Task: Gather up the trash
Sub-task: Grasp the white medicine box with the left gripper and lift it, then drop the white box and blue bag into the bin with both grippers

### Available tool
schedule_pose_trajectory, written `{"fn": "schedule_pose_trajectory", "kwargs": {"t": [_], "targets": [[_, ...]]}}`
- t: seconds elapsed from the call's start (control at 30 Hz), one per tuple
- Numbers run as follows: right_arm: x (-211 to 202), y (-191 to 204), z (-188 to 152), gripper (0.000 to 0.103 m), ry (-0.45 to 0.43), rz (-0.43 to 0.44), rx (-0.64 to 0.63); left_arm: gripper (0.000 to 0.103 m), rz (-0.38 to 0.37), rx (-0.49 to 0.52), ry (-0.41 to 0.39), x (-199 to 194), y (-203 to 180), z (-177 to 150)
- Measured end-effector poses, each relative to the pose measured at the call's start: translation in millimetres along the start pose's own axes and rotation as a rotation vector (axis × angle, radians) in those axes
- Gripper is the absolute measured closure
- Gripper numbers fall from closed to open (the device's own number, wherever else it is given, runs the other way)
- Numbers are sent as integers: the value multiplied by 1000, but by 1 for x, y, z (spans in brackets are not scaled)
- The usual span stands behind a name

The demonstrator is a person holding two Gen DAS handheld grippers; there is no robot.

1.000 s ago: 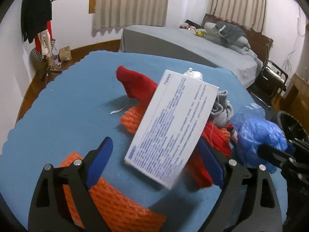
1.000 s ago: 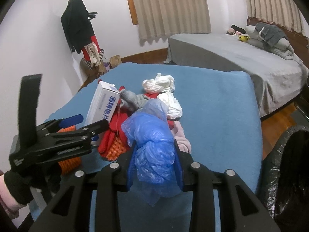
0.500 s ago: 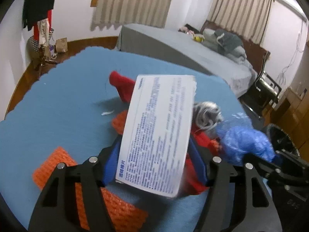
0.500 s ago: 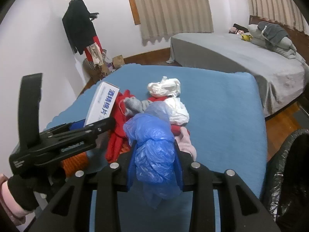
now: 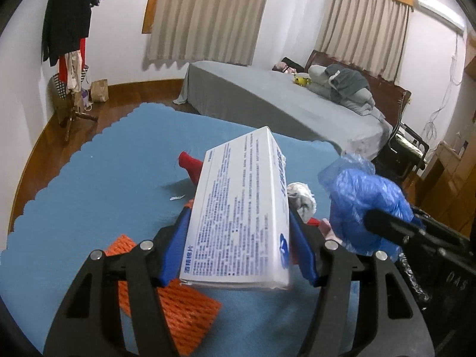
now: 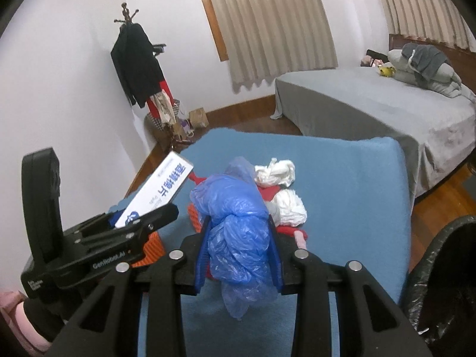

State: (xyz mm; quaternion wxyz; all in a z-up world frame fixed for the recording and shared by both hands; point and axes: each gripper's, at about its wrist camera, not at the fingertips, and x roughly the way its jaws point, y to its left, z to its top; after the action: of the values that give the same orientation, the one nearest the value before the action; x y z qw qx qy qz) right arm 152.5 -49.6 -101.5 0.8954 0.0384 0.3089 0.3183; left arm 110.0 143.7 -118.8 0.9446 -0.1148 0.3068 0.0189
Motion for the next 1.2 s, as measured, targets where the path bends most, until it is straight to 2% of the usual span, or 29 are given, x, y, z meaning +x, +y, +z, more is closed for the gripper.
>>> {"fn": "schedule_pose_trajectory", "kwargs": {"t": [0.27, 0.57, 0.83, 1.2], "targets": [[-33, -15, 7, 69, -51, -23, 29, 42, -35, 46, -52, -21, -29, 2], [-69, -52, 2, 69, -91, -110, 98, 42, -116, 105, -78, -22, -75, 2], [-102, -99, -12, 69, -104, -241, 170, 42, -241, 172, -48, -6, -133, -9], [-157, -180, -56, 69, -83, -485, 298, 42, -418, 275, 26, 26, -228, -37]]}}
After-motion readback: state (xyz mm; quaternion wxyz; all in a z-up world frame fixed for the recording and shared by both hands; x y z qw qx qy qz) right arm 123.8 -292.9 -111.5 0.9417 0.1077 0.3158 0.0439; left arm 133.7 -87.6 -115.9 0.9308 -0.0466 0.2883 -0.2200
